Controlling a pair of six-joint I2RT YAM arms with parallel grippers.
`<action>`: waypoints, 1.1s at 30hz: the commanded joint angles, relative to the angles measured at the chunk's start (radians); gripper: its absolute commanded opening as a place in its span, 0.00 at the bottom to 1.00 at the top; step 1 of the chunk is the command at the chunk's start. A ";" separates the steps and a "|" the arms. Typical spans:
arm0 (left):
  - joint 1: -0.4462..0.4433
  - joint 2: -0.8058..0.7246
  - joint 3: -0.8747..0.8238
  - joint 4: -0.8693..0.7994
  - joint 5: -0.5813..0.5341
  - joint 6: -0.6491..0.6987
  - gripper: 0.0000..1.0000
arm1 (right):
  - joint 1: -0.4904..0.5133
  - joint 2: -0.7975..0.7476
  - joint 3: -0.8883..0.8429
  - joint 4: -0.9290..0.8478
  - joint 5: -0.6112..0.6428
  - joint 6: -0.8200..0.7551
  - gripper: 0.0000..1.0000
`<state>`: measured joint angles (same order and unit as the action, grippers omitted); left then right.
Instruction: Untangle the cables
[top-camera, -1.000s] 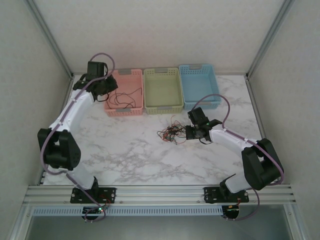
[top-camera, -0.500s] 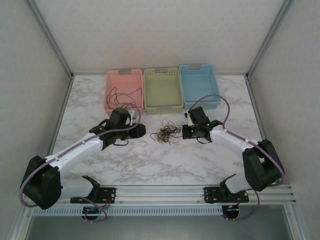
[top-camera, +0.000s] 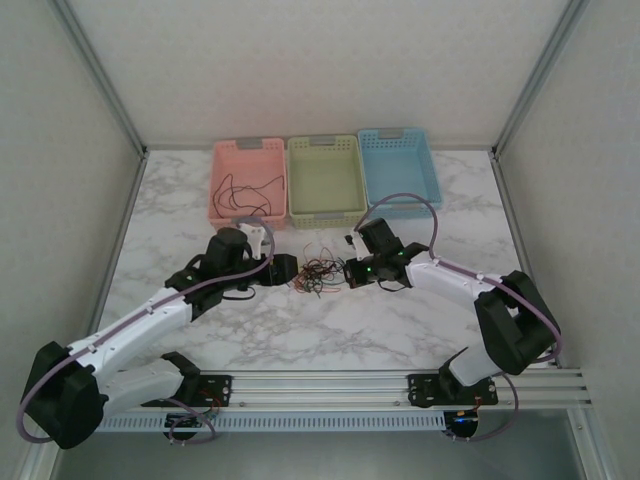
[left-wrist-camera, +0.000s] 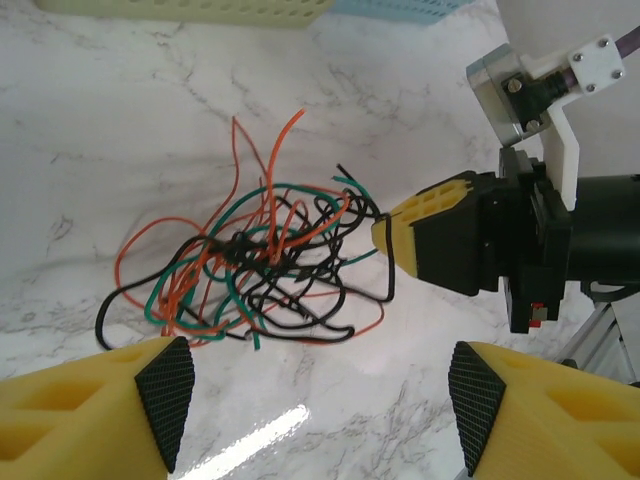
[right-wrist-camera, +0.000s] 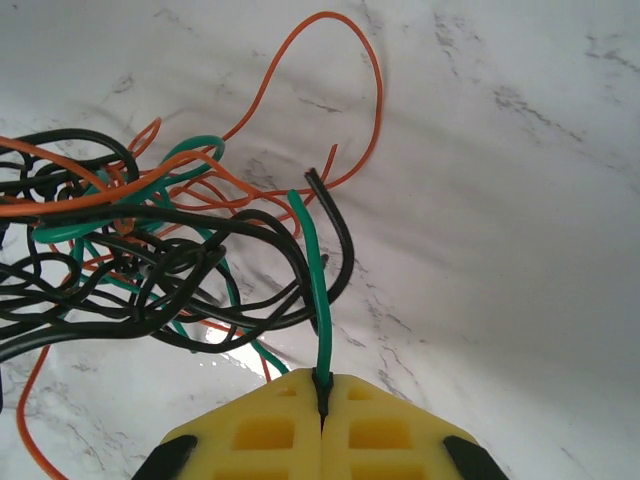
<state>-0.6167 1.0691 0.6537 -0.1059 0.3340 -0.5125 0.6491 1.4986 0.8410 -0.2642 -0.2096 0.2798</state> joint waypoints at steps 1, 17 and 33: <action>-0.006 0.063 0.048 0.026 -0.015 0.012 0.70 | 0.013 0.014 0.037 0.010 -0.024 -0.019 0.00; -0.021 0.400 0.197 0.130 -0.034 0.032 0.41 | 0.018 -0.011 0.037 -0.022 0.010 -0.023 0.00; -0.011 0.266 0.223 -0.163 -0.356 0.080 0.00 | 0.017 -0.062 0.002 -0.045 0.142 -0.017 0.00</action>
<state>-0.6331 1.4090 0.8345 -0.1314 0.1379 -0.4633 0.6590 1.4734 0.8608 -0.2802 -0.1390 0.2726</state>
